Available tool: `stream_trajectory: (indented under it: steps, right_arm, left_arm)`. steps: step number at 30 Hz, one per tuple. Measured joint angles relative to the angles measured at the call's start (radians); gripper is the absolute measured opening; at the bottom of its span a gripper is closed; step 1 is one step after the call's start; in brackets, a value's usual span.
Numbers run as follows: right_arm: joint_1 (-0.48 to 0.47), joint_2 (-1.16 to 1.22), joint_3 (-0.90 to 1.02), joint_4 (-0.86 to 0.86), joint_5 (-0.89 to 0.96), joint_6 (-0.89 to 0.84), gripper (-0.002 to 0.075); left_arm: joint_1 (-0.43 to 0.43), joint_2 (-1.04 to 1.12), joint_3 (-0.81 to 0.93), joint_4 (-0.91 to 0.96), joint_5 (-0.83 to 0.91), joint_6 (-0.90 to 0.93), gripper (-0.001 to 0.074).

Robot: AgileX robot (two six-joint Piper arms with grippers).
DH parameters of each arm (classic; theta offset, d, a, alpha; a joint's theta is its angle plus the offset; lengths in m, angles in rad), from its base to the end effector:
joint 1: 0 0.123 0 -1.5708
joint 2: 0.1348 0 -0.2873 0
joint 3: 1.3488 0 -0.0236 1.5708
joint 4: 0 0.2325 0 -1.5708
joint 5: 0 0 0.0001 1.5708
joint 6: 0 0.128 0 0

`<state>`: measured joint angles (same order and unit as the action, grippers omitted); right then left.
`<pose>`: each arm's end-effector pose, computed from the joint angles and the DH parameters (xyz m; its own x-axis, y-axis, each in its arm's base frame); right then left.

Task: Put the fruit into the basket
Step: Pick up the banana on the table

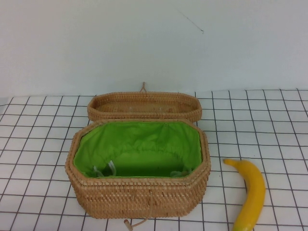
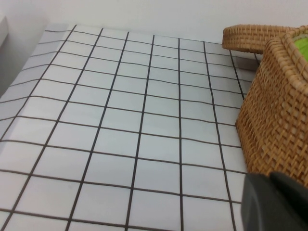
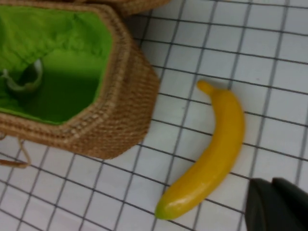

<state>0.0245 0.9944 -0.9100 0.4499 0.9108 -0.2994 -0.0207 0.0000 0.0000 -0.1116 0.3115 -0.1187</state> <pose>0.1872 0.0486 0.3161 -0.7525 -0.0293 -0.6579 -0.2566 0.9331 0.2520 0.0695 -0.0058 0.1770 -0.2271 -0.2183 -0.9491 0.0034 0.9744 -0.2249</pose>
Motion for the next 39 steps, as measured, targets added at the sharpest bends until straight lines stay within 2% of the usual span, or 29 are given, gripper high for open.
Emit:
stream_trajectory:
  steps: [4,8,12,15,18,20,33,35,39]
  right_arm:
    - [0.094,0.094,-0.006,0.044,-0.049,0.000,0.0000]
    - [0.214,0.198,-0.006,-0.004,-0.097,0.047,0.0004]
    - [0.306,0.316,-0.022,-0.070,-0.117,0.114,0.0061]
    - [0.317,0.398,-0.044,-0.121,-0.135,0.187,0.0184]
    - [0.317,0.475,-0.068,-0.200,-0.144,0.299,0.0377]
    - [0.317,0.526,-0.084,-0.256,-0.146,0.369,0.0447]
    - [0.317,0.777,-0.099,-0.294,-0.289,0.439,0.0447]
    - [0.317,0.801,-0.099,-0.294,-0.297,0.439,0.0432]
    - [0.317,0.834,-0.099,-0.294,-0.299,0.432,0.0335]
  left_arm:
    - [0.000,0.000,0.000,0.000,0.000,0.000,-0.0003]
    - [0.000,0.000,0.000,0.000,0.000,0.000,-0.0003]
    - [0.000,0.000,0.000,0.000,0.000,0.000,-0.0003]
    - [0.000,0.000,0.000,0.000,0.000,0.000,-0.0002]
    - [0.000,0.000,0.000,0.000,0.000,-0.002,-0.0002]
    - [0.000,0.000,0.000,0.000,0.000,-0.002,-0.0002]
    - [0.000,0.000,0.000,0.000,0.000,0.000,-0.0003]
    - [0.000,0.000,0.000,0.000,0.000,0.000,-0.0003]
    - [0.000,0.000,0.000,0.000,0.000,0.000,-0.0003]
